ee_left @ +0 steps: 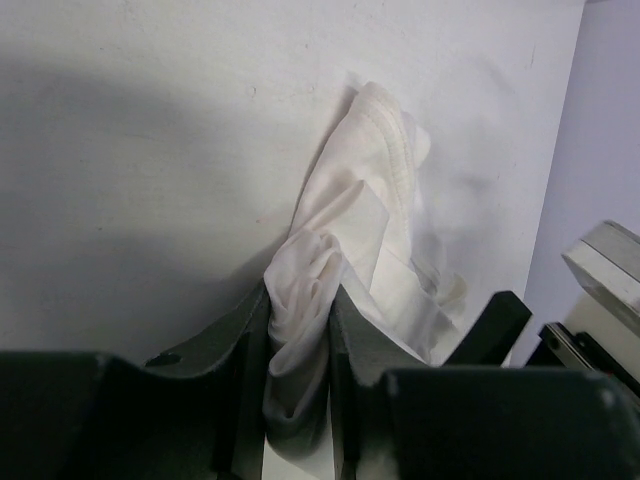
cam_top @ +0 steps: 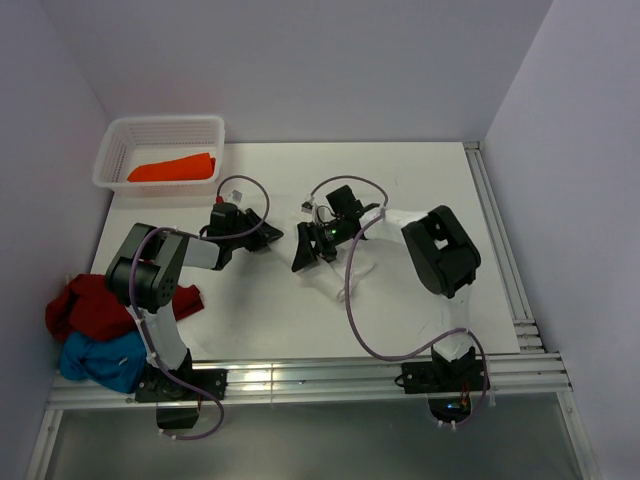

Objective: Roll the t-shirts
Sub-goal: Roll the tshirt

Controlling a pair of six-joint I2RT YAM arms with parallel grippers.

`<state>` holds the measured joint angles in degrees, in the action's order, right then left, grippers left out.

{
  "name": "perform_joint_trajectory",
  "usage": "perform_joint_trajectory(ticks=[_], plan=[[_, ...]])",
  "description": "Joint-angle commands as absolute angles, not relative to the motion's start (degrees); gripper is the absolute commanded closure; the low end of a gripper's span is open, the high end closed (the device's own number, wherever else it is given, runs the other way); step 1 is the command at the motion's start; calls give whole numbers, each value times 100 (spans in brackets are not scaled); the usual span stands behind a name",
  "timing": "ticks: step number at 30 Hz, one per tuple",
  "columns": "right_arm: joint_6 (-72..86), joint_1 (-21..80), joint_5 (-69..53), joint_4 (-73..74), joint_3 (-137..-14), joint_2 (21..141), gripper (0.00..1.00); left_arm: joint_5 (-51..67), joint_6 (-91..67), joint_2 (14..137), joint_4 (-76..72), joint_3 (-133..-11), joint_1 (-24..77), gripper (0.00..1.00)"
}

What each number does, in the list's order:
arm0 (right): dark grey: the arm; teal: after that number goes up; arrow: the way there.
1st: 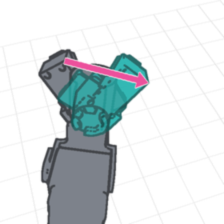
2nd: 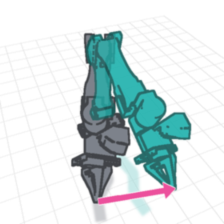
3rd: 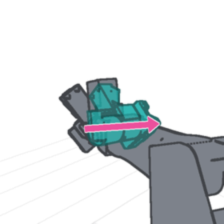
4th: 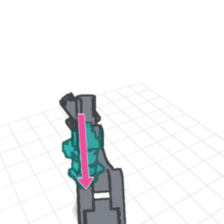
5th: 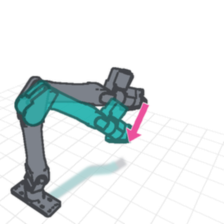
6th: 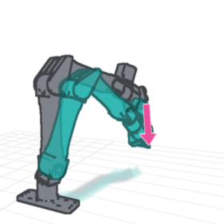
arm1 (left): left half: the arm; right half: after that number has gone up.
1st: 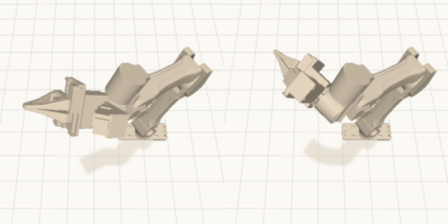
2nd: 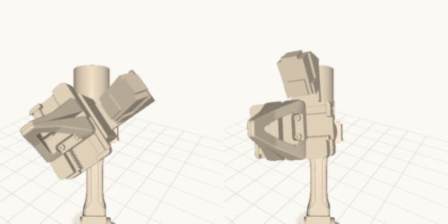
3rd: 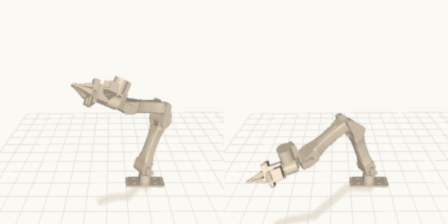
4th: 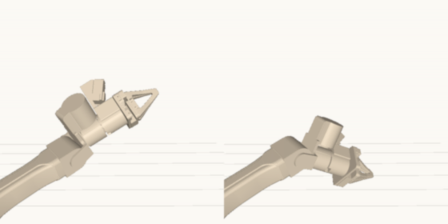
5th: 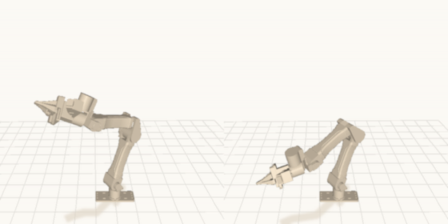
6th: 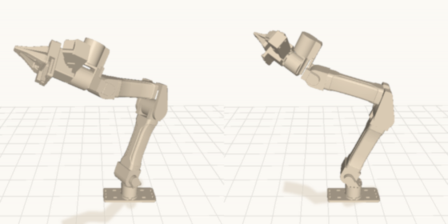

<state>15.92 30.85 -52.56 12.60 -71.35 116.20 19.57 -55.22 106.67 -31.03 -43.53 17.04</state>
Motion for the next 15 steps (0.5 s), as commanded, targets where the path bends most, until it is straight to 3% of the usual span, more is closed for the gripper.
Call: perform_joint_trajectory(ticks=[1, 15], plan=[[1538, 3120, -4643, 1547, -6909, 11031, 23, 1714, -5361, 10705, -2962, -4421, 1758, 85], [1494, 3111, -3402, 1811, -5626, 9335, 23, 1582, -5273, 10617, -2821, -4456, 1837, 86]])
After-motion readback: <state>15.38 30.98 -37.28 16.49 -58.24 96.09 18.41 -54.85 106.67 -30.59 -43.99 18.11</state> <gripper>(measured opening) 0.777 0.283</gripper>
